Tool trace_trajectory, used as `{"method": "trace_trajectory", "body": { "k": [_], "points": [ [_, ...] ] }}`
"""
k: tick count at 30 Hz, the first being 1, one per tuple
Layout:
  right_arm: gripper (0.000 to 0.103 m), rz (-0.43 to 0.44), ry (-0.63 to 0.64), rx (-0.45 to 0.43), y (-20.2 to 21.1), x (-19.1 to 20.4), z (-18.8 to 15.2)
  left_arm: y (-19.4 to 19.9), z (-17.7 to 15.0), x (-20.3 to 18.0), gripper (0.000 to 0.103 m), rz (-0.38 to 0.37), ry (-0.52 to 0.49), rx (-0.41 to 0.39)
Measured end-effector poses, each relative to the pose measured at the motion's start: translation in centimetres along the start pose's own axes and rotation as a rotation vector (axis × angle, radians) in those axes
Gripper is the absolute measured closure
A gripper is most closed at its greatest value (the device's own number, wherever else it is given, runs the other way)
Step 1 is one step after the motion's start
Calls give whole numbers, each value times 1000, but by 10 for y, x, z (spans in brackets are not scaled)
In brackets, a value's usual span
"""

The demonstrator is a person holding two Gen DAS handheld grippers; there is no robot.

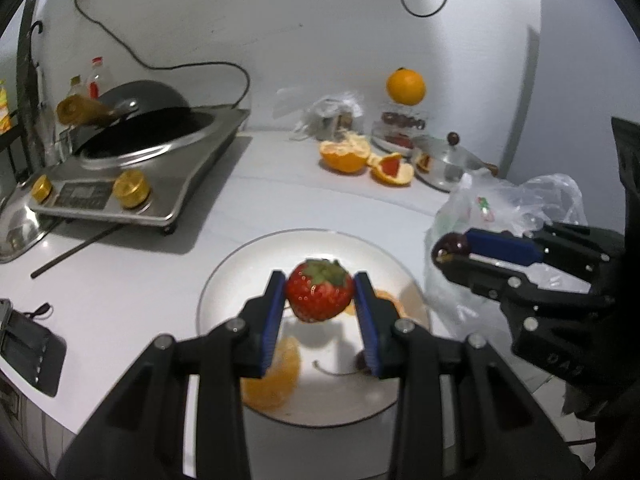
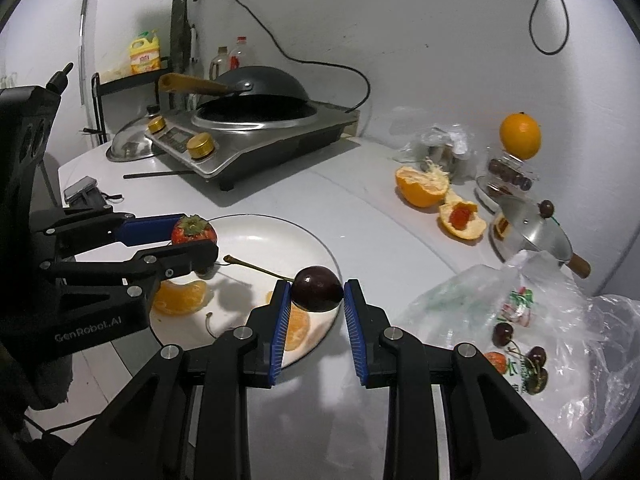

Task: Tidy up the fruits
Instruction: 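Carry the strawberry and cherry in both tools over the white plate, then open the left tool to drop the strawberry while the right tool releases the cherry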

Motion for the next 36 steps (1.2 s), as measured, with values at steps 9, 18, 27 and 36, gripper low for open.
{"method": "trace_trajectory", "body": {
  "k": [9, 18, 27, 36],
  "points": [
    [74, 24, 15, 15, -14, 18, 4, -1, -7, 27, 68, 29, 26, 10],
    [74, 48, 26, 45, -32, 32, 0, -10, -19, 43, 68, 38, 52, 40],
    [74, 77, 27, 88, -54, 45, -9, -22, -31, 49, 67, 28, 63, 77],
    [74, 85, 18, 109, -64, 48, -14, -25, -35, 50, 65, 20, 71, 96]
  ]
}}
Point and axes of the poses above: each gripper's, at about its wrist camera, not at the fingertips, and y roughly against the way its jaws point, x to its left, z to its top, the point moved 7 cm from there along -y, roughly the way its jaws point, and after that the axes turned 5 degrees about -x, right-handed, at the moved point
